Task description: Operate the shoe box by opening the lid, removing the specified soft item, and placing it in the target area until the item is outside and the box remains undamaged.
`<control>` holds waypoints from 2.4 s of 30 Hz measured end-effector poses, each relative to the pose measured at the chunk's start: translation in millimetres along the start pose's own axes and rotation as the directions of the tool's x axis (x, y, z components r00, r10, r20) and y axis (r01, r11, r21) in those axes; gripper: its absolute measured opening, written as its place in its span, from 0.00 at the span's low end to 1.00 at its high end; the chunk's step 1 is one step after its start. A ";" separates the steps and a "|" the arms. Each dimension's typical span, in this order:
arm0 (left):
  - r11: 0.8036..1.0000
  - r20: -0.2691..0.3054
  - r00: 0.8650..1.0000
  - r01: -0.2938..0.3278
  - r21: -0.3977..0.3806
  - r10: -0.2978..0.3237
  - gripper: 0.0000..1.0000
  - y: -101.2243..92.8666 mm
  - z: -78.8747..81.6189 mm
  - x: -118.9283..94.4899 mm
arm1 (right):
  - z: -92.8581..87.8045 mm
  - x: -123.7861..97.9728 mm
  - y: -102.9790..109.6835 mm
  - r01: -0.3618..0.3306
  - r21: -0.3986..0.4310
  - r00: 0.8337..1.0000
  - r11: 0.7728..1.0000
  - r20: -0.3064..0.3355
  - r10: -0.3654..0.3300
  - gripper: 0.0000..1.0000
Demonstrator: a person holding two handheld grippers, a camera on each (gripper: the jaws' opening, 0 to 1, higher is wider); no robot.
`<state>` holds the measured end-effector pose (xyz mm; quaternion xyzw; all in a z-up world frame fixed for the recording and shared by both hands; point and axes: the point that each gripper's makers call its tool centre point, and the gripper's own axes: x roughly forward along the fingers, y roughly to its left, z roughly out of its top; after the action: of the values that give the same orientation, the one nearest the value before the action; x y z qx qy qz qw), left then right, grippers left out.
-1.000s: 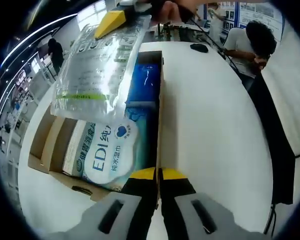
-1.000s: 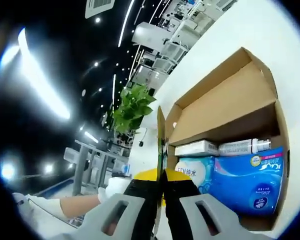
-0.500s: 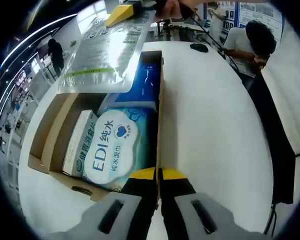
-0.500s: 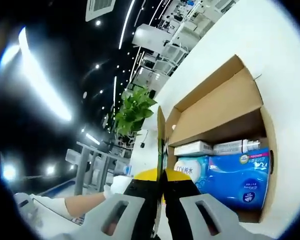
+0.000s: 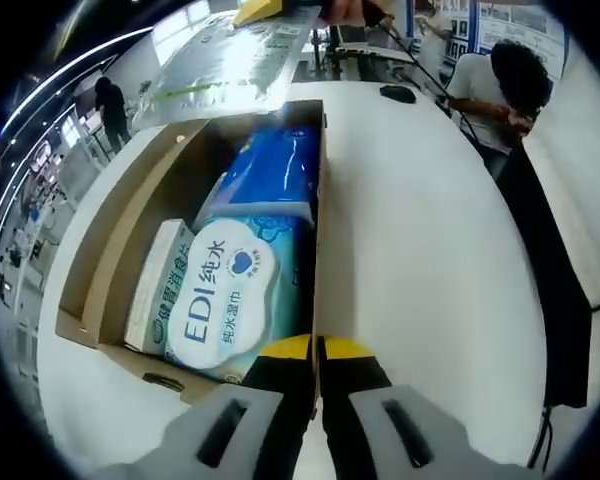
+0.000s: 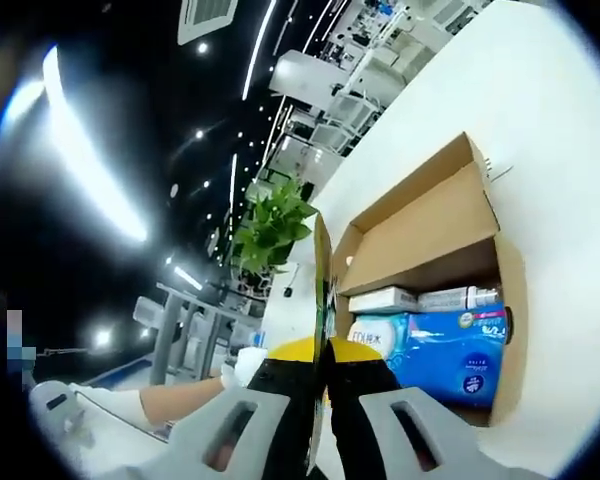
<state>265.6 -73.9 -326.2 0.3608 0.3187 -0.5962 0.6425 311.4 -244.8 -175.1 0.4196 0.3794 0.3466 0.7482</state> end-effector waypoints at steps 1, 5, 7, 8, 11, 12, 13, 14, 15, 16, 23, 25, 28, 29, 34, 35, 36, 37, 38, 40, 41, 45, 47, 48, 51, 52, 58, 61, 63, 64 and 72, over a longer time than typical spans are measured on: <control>1.000 -0.001 1.000 -0.001 0.002 0.001 0.01 -0.1 0.1 0.0 | 0.3 -1.1 -0.5 0.000 0.001 1.000 1.000 0.001 0.000 0.00; 1.000 -0.003 1.000 -0.004 0.002 0.004 0.01 0.5 0.0 -0.1 | 5.0 -11.7 -13.4 0.024 0.029 0.999 0.999 0.028 -0.025 0.00; 1.000 -0.006 1.000 -0.003 -0.001 0.003 0.01 0.4 0.0 -0.1 | 6.6 -15.3 -15.9 0.027 0.033 0.999 0.999 0.036 -0.028 0.00; 1.000 -0.006 1.000 -0.003 -0.001 0.003 0.01 0.4 0.0 -0.1 | 6.6 -16.4 -15.2 0.026 0.033 0.999 0.999 0.037 -0.027 0.00; 1.000 -0.006 1.000 -0.002 -0.002 0.002 0.01 0.3 0.2 0.0 | 9.8 -22.0 -11.5 0.019 0.030 0.999 0.999 0.044 -0.021 0.00; 1.000 -0.006 1.000 -0.002 -0.002 0.002 0.01 0.3 0.2 0.0 | 10.3 -22.5 -10.8 0.018 0.028 0.999 0.999 0.046 -0.019 0.00; 1.000 -0.006 1.000 -0.001 -0.002 0.001 0.01 0.2 0.5 -0.3 | 11.0 -24.1 -8.6 0.014 0.025 0.999 1.000 0.047 -0.015 0.00; 1.000 -0.005 1.000 0.000 -0.003 0.000 0.01 0.2 0.4 -0.4 | 11.1 -25.2 -7.1 0.013 0.022 0.999 1.000 0.048 -0.014 0.00; 1.000 -0.005 1.000 0.001 -0.003 -0.001 0.01 0.2 0.3 -0.3 | 10.9 -26.9 -4.4 0.009 0.012 0.999 1.000 0.050 -0.009 0.00; 1.000 -0.005 1.000 0.002 -0.003 -0.002 0.00 0.2 0.2 -0.4 | 10.3 -28.1 -2.9 0.005 0.008 0.999 1.000 0.048 -0.006 0.00; 1.000 -0.005 1.000 0.002 0.000 -0.002 0.01 0.1 0.0 0.0 | -3.0 -42.6 5.7 0.028 -0.042 0.999 0.999 0.018 -0.027 0.00; 1.000 -0.004 1.000 0.002 0.001 -0.002 0.01 0.2 -0.1 0.1 | -4.4 -48.6 13.5 0.035 -0.046 0.999 0.998 0.041 -0.033 0.00; 1.000 -0.005 1.000 0.003 -0.001 -0.003 0.01 0.3 -0.1 0.2 | -1.1 -58.3 27.5 0.025 -0.054 0.998 0.998 0.067 -0.021 0.00; 1.000 -0.005 1.000 0.004 -0.001 -0.004 0.01 0.0 0.1 0.0 | 2.3 -62.9 33.8 0.017 -0.063 0.997 0.998 0.082 -0.012 0.00; 1.000 -0.005 1.000 0.003 -0.005 -0.003 0.01 0.1 0.2 0.2 | 11.7 -81.3 42.2 0.025 -0.075 0.994 0.997 0.106 -0.017 0.00; 1.000 -0.006 1.000 0.003 -0.006 -0.003 0.01 0.2 0.0 0.7 | 13.4 -85.2 42.5 0.029 -0.074 0.994 0.997 0.110 -0.021 0.00; 1.000 -0.006 1.000 0.003 -0.007 -0.003 0.01 0.2 -0.1 1.0 | 14.0 -86.6 42.9 0.030 -0.074 0.993 0.997 0.112 -0.022 0.00; 1.000 -0.007 1.000 0.003 -0.007 -0.004 0.01 0.4 -0.3 2.0 | 15.9 -90.2 44.1 0.030 -0.070 0.993 0.997 0.116 -0.022 0.00; 1.000 -0.009 1.000 0.003 -0.007 -0.003 0.01 0.3 -0.3 2.6 | 16.7 -92.4 45.8 0.029 -0.076 0.993 0.997 0.117 -0.020 0.00; 1.000 -0.013 1.000 0.004 -0.007 -0.004 0.01 0.0 -0.4 3.0 | 18.8 -97.3 47.4 0.031 -0.083 0.993 0.996 0.114 -0.021 0.00; 1.000 -0.012 1.000 0.004 -0.007 -0.004 0.01 -0.1 -0.4 2.8 | 20.7 -100.8 46.2 0.040 -0.091 0.993 0.995 0.116 -0.030 0.00; 1.000 -0.010 1.000 0.005 -0.004 -0.005 0.01 0.0 -0.4 2.8 | 23.3 -107.9 38.5 0.067 -0.094 0.992 0.993 0.116 -0.056 0.00; 1.000 -0.011 1.000 0.006 -0.005 -0.006 0.00 -0.2 -0.1 2.7 | 22.9 -111.4 31.9 0.092 -0.099 0.990 0.991 0.116 -0.080 0.00; 1.000 -0.011 1.000 0.006 -0.005 -0.006 0.00 -0.2 -0.1 2.8 | 22.6 -112.1 30.7 0.095 -0.103 0.990 0.990 0.117 -0.083 0.00; 1.000 -0.011 1.000 0.005 -0.007 -0.005 0.01 -0.2 -0.1 3.1 | 24.4 -117.8 14.8 0.145 -0.134 0.982 0.980 0.140 -0.126 0.00; 1.000 -0.013 1.000 0.004 -0.006 -0.004 0.01 -0.1 -0.2 3.1 | 22.9 -120.9 6.9 0.168 -0.083 0.979 0.982 0.133 -0.156 0.00; 1.000 -0.015 1.000 0.004 -0.007 -0.004 0.01 0.2 -0.5 3.6 | 33.0 -131.2 -15.4 0.176 -0.084 0.978 0.981 0.128 -0.164 0.00; 1.000 -0.023 1.000 0.003 -0.007 -0.003 0.01 0.3 -1.0 4.2 | 43.4 -137.4 -34.3 0.193 -0.072 0.975 0.979 0.130 -0.183 0.00; 1.000 -0.028 1.000 0.003 -0.006 -0.003 0.01 -0.3 -0.4 4.2 | 51.6 -141.2 -49.7 0.216 -0.089 0.970 0.972 0.136 -0.203 0.00; 1.000 -0.031 1.000 0.002 -0.004 -0.002 0.01 0.0 -0.6 4.4 | 54.5 -142.7 -56.1 0.227 -0.094 0.968 0.969 0.133 -0.214 0.00; 1.000 -0.027 1.000 0.007 -0.011 -0.008 0.01 1.0 -0.6 4.8 | 41.8 -135.9 -72.9 0.270 -0.098 0.961 0.958 0.087 -0.262 0.00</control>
<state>267.1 -75.9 -330.5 0.3643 0.3321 -0.5919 0.6377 297.8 -403.5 -187.3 0.3355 0.3853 0.2474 0.8233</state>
